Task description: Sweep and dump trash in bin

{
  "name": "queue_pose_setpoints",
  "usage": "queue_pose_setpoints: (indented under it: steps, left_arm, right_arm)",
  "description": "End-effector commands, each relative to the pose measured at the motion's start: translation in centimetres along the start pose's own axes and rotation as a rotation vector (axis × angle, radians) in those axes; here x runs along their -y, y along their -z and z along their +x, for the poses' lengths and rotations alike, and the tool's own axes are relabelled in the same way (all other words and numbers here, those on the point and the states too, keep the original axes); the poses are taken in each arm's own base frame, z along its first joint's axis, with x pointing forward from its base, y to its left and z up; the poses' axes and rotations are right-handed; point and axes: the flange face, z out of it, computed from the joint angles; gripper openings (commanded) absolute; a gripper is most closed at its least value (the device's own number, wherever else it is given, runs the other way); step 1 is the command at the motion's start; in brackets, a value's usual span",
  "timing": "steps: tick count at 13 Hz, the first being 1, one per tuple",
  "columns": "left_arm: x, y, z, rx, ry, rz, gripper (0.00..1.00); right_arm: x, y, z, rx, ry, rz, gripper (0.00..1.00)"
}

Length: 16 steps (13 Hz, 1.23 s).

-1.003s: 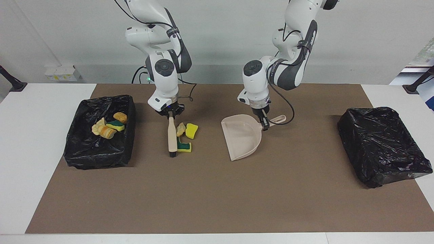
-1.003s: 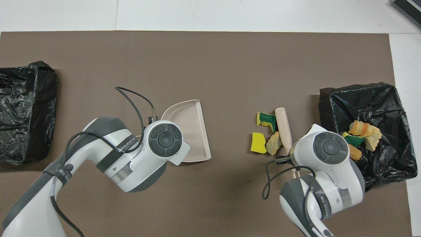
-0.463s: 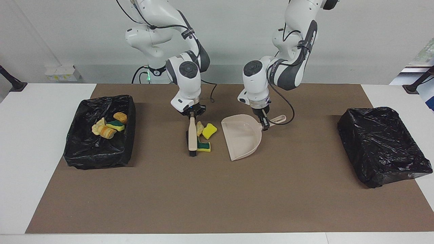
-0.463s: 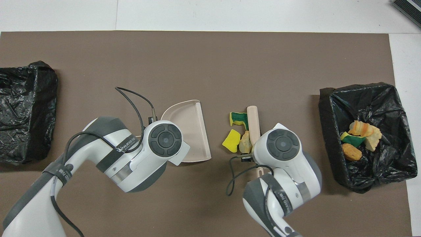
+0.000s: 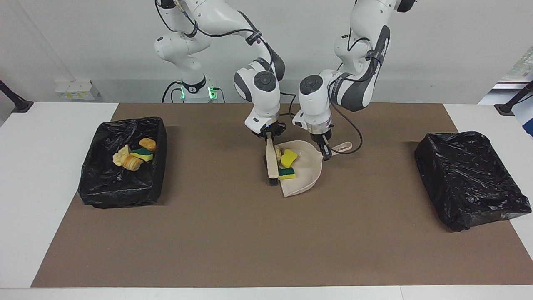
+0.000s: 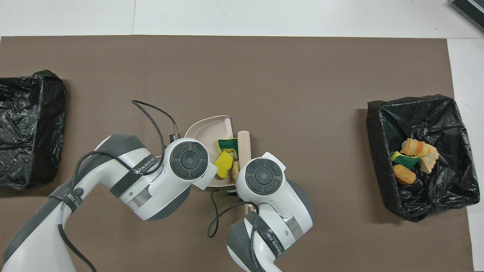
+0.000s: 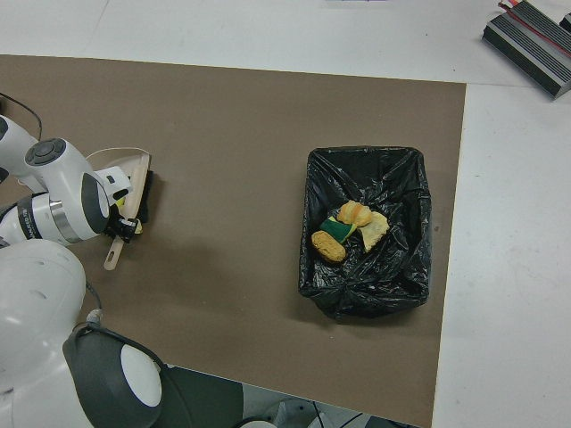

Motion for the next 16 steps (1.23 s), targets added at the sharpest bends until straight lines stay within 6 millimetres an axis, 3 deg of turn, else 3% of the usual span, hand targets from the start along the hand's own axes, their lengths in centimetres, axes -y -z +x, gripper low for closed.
queue_pose_setpoints:
  steps: [1, 4, 6, 9, 11, 14, 16]
  left_arm:
    - [-0.2, -0.1, -0.7, 0.003, -0.017, -0.001, 0.00]
    - [0.8, -0.8, -1.8, 0.002, -0.078, -0.006, 0.00]
    - [1.3, -0.9, -2.2, -0.013, -0.083, -0.014, 0.00]
    - [2.0, -1.1, -3.1, -0.017, -0.128, -0.015, 0.00]
    - [2.5, -1.0, -3.9, -0.023, -0.132, -0.019, 0.00]
    - [4.6, 1.3, -8.5, -0.073, -0.145, -0.024, 0.00]
    - [5.6, 1.7, -11.8, -0.101, -0.148, -0.034, 0.00]
  right_arm:
    - [0.4, 1.0, 0.0, 0.043, 0.068, 0.125, 0.00]
    - [0.0, 4.3, -1.3, 0.067, 0.079, 0.118, 0.00]
    - [-2.8, 8.3, -2.1, 0.105, 0.071, 0.080, 0.00]
    - [-4.6, 12.2, -3.7, 0.123, 0.096, -0.001, 0.00]
    - [-5.5, 12.1, -4.3, 0.125, 0.113, -0.070, 0.00]
    - [-6.5, 11.1, -5.7, 0.092, 0.106, -0.116, 0.00]
    - [-5.9, 10.9, -6.1, 0.045, 0.088, -0.144, 0.00]
